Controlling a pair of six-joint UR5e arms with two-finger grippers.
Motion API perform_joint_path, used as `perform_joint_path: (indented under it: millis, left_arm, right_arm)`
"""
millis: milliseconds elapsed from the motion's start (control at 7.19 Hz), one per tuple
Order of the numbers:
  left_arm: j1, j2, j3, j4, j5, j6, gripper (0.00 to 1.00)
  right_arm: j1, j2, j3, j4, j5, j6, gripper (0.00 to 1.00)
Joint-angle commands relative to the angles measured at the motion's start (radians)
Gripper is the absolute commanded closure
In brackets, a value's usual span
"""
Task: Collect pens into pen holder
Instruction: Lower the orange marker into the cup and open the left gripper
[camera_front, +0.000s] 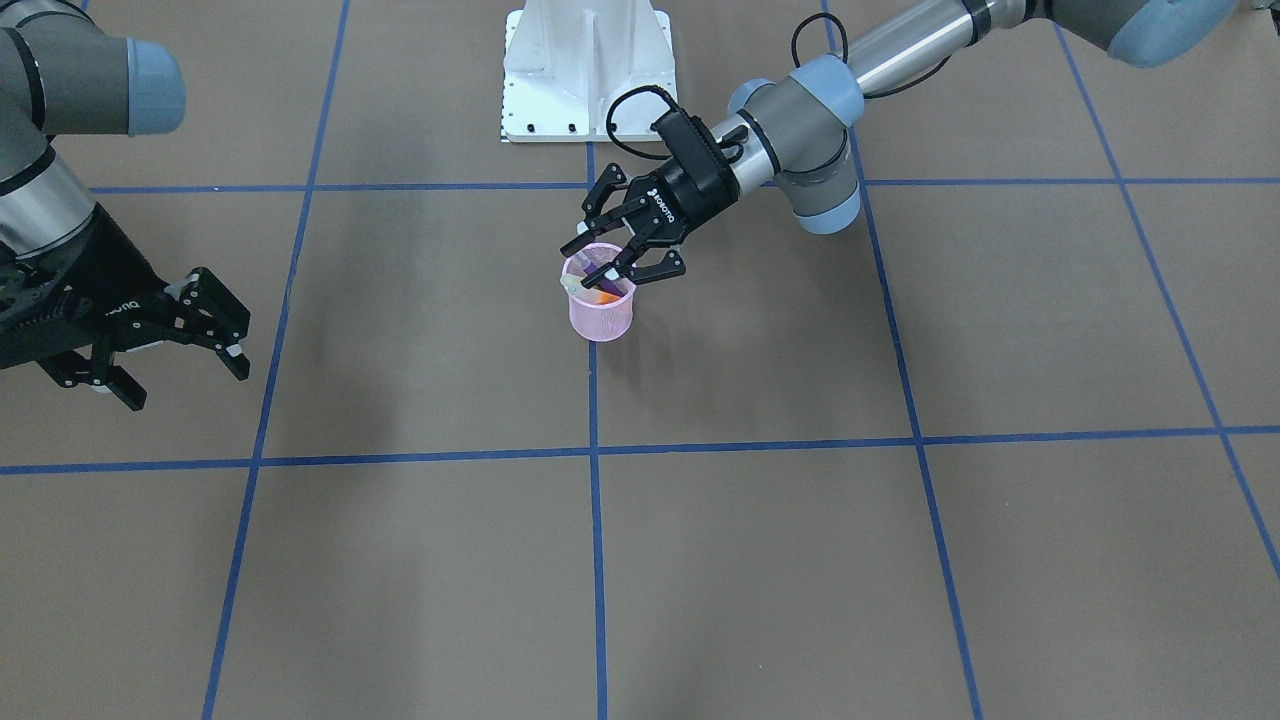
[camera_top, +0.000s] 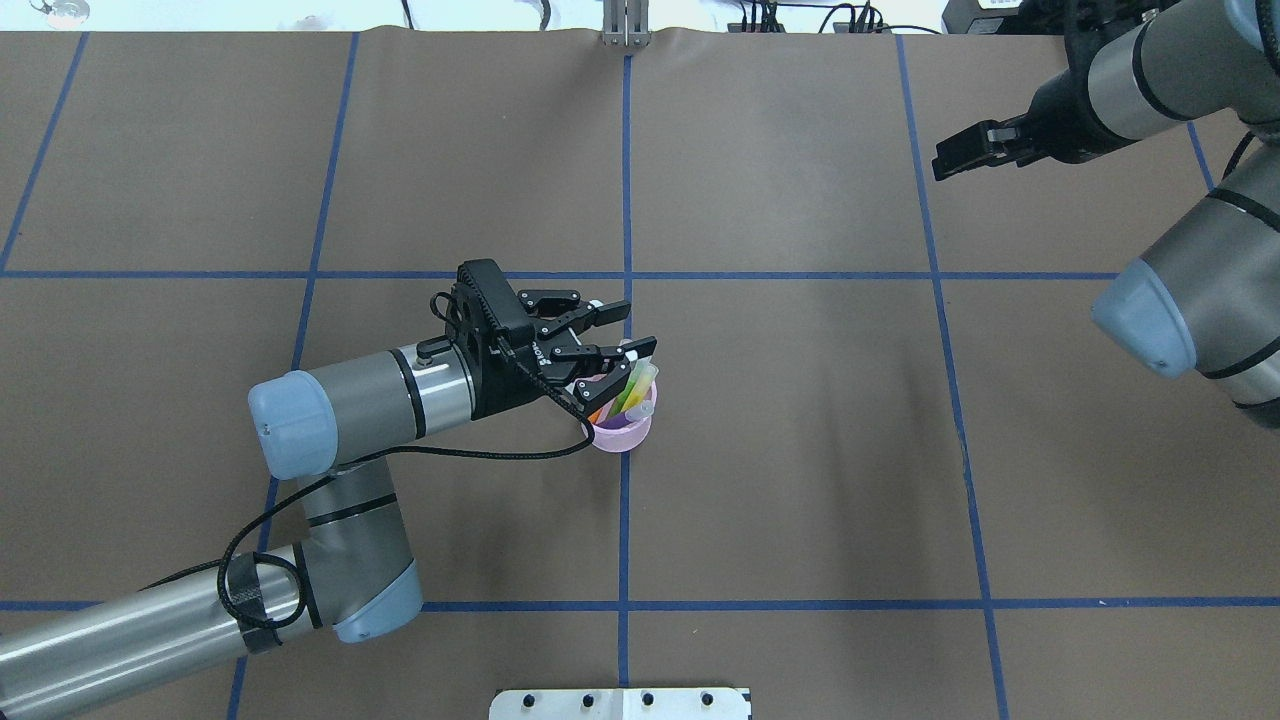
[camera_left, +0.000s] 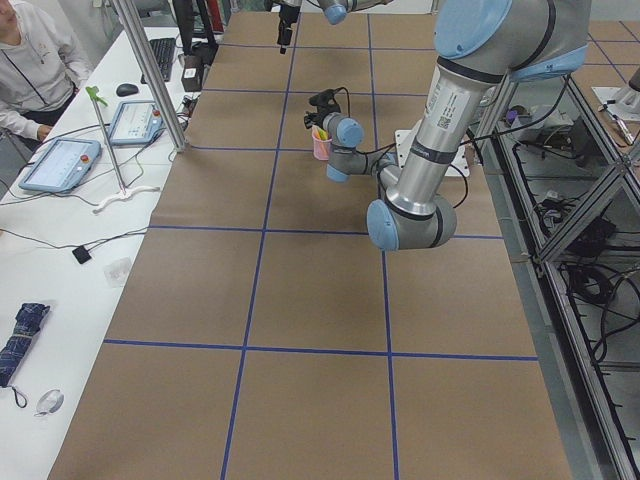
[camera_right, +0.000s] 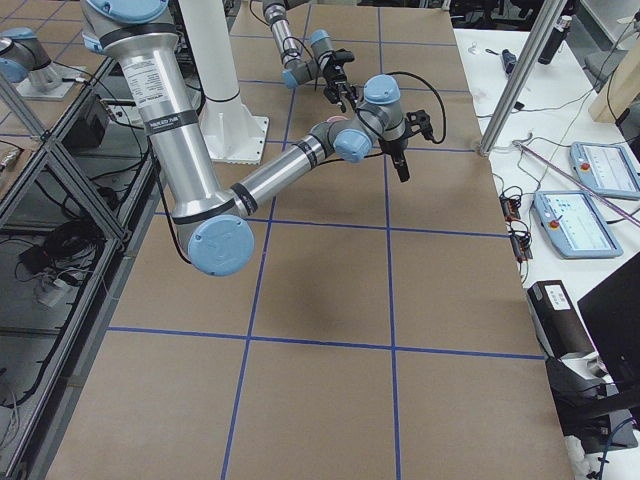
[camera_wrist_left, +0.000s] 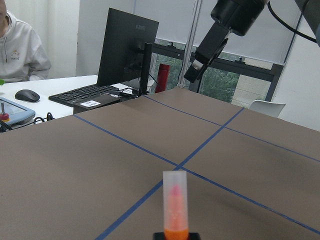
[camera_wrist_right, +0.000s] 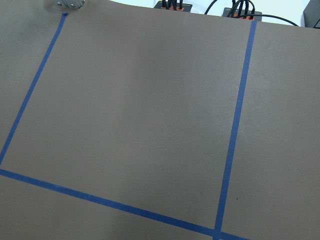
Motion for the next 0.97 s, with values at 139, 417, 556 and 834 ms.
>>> perform_joint_path:
  millis: [139, 417, 556, 834]
  left_arm:
    - [0.006, 0.0, -0.01, 0.0, -0.002, -0.006, 0.02]
    - [-0.043, 0.005, -0.042, 0.104, -0.08, -0.008, 0.01]
    - [-0.099, 0.026, -0.086, 0.23, -0.14, -0.008, 0.01]
    - [-0.195, 0.049, -0.198, 0.541, -0.244, -0.008, 0.01]
  right_arm:
    - [0.003, -0.002, 0.0, -0.002, 0.002, -0.001, 0.01]
    - [0.064, -0.005, -0.009, -0.018, 0.053, -0.058, 0.01]
    - [0.096, -0.023, -0.025, -0.026, 0.093, -0.127, 0.01]
    - [0.148, -0.102, -0.026, -0.023, 0.097, -0.223, 0.01]
